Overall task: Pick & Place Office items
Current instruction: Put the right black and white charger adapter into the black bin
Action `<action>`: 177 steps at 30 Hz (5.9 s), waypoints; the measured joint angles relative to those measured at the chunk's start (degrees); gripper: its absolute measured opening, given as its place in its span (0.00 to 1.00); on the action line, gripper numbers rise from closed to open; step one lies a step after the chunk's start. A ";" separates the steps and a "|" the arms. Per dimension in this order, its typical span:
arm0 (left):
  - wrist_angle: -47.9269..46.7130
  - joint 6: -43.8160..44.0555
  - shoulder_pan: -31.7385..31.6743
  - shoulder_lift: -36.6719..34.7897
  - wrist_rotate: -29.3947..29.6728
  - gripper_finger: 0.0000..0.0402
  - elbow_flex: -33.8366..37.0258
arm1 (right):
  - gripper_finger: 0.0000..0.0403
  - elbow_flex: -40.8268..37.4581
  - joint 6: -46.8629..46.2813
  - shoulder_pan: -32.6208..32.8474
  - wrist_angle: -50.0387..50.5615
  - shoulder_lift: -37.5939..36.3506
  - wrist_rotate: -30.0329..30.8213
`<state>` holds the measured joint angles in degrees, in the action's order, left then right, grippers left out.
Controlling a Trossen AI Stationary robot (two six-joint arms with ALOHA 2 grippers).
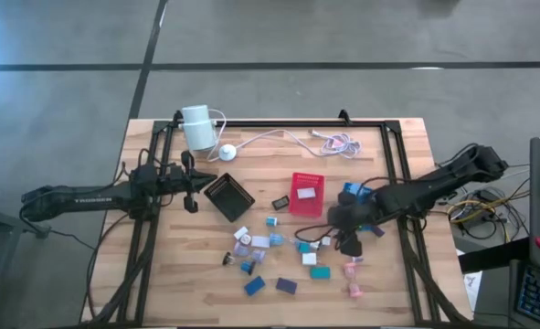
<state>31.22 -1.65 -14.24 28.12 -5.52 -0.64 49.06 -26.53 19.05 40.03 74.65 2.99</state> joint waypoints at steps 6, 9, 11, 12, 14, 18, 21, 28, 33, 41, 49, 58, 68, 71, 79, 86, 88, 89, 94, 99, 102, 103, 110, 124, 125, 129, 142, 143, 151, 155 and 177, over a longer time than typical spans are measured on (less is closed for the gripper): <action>0.00 0.07 0.01 0.00 0.00 0.01 0.00 | 0.63 0.00 -1.43 -0.02 -1.61 6.81 0.04; -0.22 0.19 0.00 0.00 0.00 0.01 0.00 | 0.67 0.00 -1.61 -0.02 -2.68 9.76 0.04; -0.37 0.19 0.00 0.00 0.01 0.01 0.00 | 0.69 0.00 -1.63 -0.02 -3.12 11.30 0.01; -0.37 0.20 0.00 0.00 0.05 0.01 0.00 | 0.70 0.00 -1.67 -0.04 -3.38 11.91 0.01; -0.39 0.18 0.01 0.00 0.07 0.01 0.00 | 0.72 0.00 -1.83 -0.02 -3.98 12.81 -0.01; -0.39 0.03 0.00 0.00 0.13 0.01 0.00 | 0.76 0.00 -1.88 0.01 -5.35 13.58 -0.32; -0.39 0.00 0.02 0.00 0.11 0.01 0.00 | 0.78 0.00 -2.02 0.24 -6.69 13.58 -0.40; -0.42 0.00 0.00 0.00 0.11 0.01 0.00 | 0.77 0.00 -2.02 1.91 -7.08 14.85 -0.42; -0.42 0.00 0.02 0.00 0.06 0.01 0.00 | 0.72 0.00 -1.83 2.47 -7.52 17.26 -0.34; -0.42 0.00 0.01 -0.01 0.00 0.01 0.00 | 0.60 0.00 -0.82 2.45 -7.82 18.50 0.04; -0.42 0.00 0.00 0.00 0.00 0.01 0.00 | 0.48 0.00 -0.83 2.43 -7.47 17.93 0.04; -0.42 -0.02 0.00 0.00 0.00 0.01 0.00 | 0.47 2.41 -1.01 2.43 -3.35 15.12 -4.29; -0.57 -0.02 0.00 0.15 0.02 0.01 0.00 | 0.57 4.16 -3.29 2.43 0.35 17.22 -6.28; -0.74 -0.02 0.00 0.15 0.04 0.01 0.00 | 0.62 4.13 -3.29 2.43 0.15 18.92 -5.89; -0.83 -0.02 0.00 0.15 0.11 0.01 0.00 | 0.69 4.07 -2.96 2.43 0.27 21.89 -5.87; -0.83 -0.02 0.00 0.17 0.09 0.01 0.00 | 0.64 4.07 -0.11 2.43 2.79 22.41 -5.88; -0.83 -0.02 0.02 0.17 0.13 0.01 0.00 | 0.61 4.07 0.50 2.43 2.91 22.38 -5.84; -0.83 -0.03 0.00 0.17 0.15 0.01 0.00 | 0.59 4.07 0.75 2.43 2.93 22.38 -5.84; -0.83 -0.04 0.00 0.17 0.17 0.01 0.00 | 0.42 4.07 4.06 2.43 2.79 22.09 -5.86; -0.85 -0.04 0.00 0.17 0.20 0.01 0.00 | 0.30 4.07 8.57 2.43 0.83 19.87 -5.87; -0.86 -0.04 0.02 0.17 0.22 0.01 0.00 | 0.30 4.07 10.03 2.37 -2.56 16.76 -6.19; -0.87 -0.04 0.02 0.17 0.22 0.01 0.00 | 0.30 4.07 10.47 2.36 -4.02 15.62 -6.22; -0.86 -0.64 0.00 0.17 0.43 0.01 0.00 | 0.30 3.83 17.16 0.38 -17.27 5.36 -6.98; -1.07 -1.28 0.00 0.22 0.59 0.01 0.00 | 0.30 -12.69 24.28 -10.24 -48.47 -21.45 -5.10; -1.07 -0.89 0.00 0.22 0.57 0.01 0.00 | 0.30 -14.86 24.22 -11.17 -51.06 -23.50 -5.10; -1.11 0.20 0.00 0.22 0.57 0.01 0.00 | 0.30 -22.85 22.50 -13.74 -58.61 -30.69 -5.48; -1.38 -1.52 0.02 0.22 -1.31 0.01 0.00 | 0.30 -37.66 22.70 -14.44 -64.15 -48.45 -4.35; -1.38 -1.53 0.02 0.22 -1.24 0.01 0.00 | 0.30 -38.12 22.69 -14.48 -64.26 -50.00 -4.29; -1.29 -1.53 0.02 0.22 -1.11 0.01 0.00 | 0.30 -40.42 22.19 -14.47 -59.59 -60.11 -4.07; -1.31 -2.18 0.02 0.22 -1.11 0.01 -0.02 | 0.30 -41.75 22.42 -14.51 -59.51 -62.50 -2.41; -1.26 -7.23 0.01 0.20 -0.48 0.01 -1.72 | 0.30 -40.83 20.62 -17.25 -44.85 -63.69 2.79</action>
<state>29.97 -8.89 -14.22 28.32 -6.00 -2.37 8.23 -5.91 1.80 -4.82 10.96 5.78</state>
